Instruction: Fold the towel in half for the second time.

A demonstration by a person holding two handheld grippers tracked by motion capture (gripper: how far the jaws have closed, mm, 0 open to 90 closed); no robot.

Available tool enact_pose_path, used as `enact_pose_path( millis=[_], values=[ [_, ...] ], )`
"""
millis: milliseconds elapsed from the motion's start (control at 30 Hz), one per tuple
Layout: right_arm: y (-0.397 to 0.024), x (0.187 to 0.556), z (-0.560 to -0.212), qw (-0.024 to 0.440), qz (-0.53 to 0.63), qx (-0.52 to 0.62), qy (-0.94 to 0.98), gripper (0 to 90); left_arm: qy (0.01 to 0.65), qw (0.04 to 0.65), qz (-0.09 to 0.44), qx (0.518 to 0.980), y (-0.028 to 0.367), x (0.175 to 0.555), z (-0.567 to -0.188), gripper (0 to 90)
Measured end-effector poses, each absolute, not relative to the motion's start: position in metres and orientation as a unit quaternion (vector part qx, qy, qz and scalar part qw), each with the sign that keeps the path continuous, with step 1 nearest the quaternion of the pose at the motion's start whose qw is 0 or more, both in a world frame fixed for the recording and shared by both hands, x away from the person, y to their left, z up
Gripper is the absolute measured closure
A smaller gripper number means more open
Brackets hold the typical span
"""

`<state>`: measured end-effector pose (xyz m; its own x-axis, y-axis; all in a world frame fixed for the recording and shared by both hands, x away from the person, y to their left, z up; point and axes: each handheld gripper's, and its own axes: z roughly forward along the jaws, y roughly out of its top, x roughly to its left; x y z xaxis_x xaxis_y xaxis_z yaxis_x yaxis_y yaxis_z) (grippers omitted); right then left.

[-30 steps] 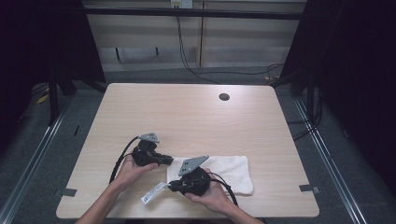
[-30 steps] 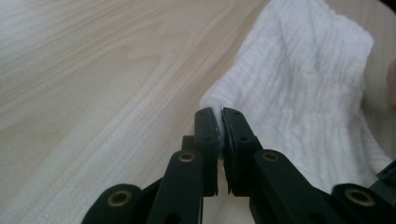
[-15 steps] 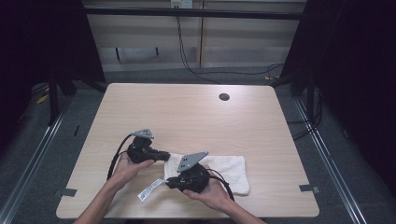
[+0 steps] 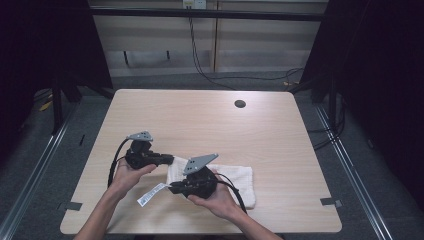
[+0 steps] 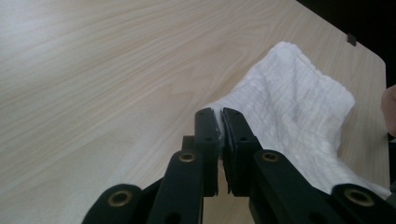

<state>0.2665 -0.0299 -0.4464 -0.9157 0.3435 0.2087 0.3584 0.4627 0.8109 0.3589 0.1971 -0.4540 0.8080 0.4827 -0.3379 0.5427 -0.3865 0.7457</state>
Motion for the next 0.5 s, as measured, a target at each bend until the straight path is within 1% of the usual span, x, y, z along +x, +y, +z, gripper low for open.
enact_pose_path(
  millis=[333,500],
  values=[
    [-0.005,0.275,-0.437,0.010,-0.492,-0.203,-0.847,84.2,0.325,0.470,-0.015,0.820,0.214,0.361,-0.444,85.6],
    [0.004,0.280,-0.434,0.012,-0.503,-0.202,-0.840,84.2,0.333,0.477,-0.003,0.814,0.226,0.361,-0.434,85.6]
  ],
)
